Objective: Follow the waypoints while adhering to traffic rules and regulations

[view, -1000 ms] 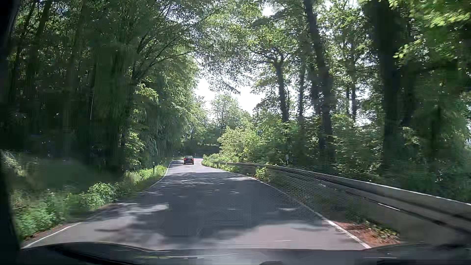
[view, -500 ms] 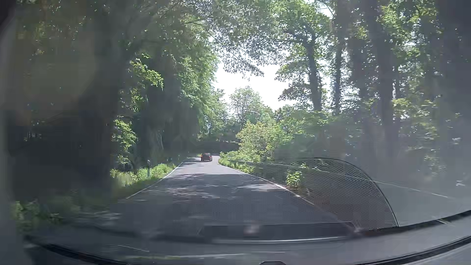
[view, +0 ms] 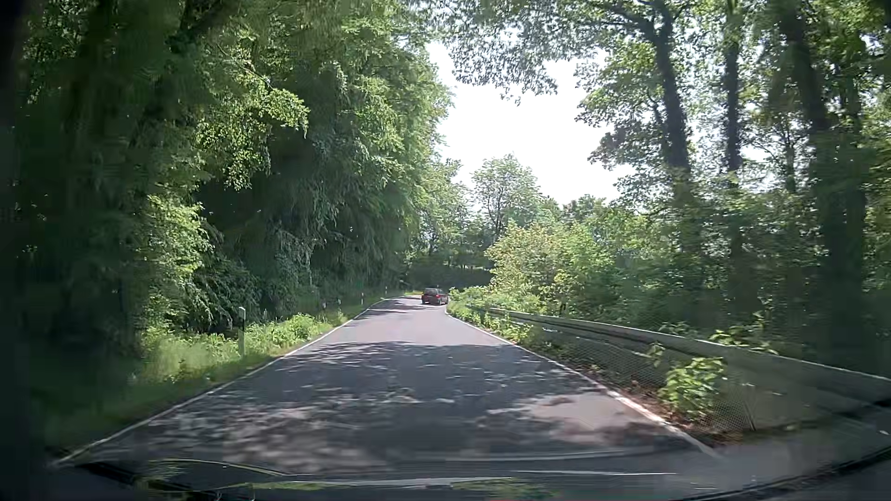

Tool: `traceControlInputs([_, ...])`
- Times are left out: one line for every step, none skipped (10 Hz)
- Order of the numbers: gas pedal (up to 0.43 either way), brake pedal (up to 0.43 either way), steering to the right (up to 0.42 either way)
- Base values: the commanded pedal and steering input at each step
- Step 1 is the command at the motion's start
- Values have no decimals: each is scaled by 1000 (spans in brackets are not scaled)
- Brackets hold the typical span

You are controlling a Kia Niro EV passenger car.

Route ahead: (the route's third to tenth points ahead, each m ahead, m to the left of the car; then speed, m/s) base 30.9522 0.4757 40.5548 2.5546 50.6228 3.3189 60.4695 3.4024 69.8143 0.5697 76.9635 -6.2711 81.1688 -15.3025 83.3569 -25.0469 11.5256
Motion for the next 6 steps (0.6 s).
traceControlInputs([0,0,-50])
traceControlInputs([0,0,-41])
traceControlInputs([0,0,-26])
traceControlInputs([0,0,-13])
traceControlInputs([0,0,-11])
traceControlInputs([0,0,-12])
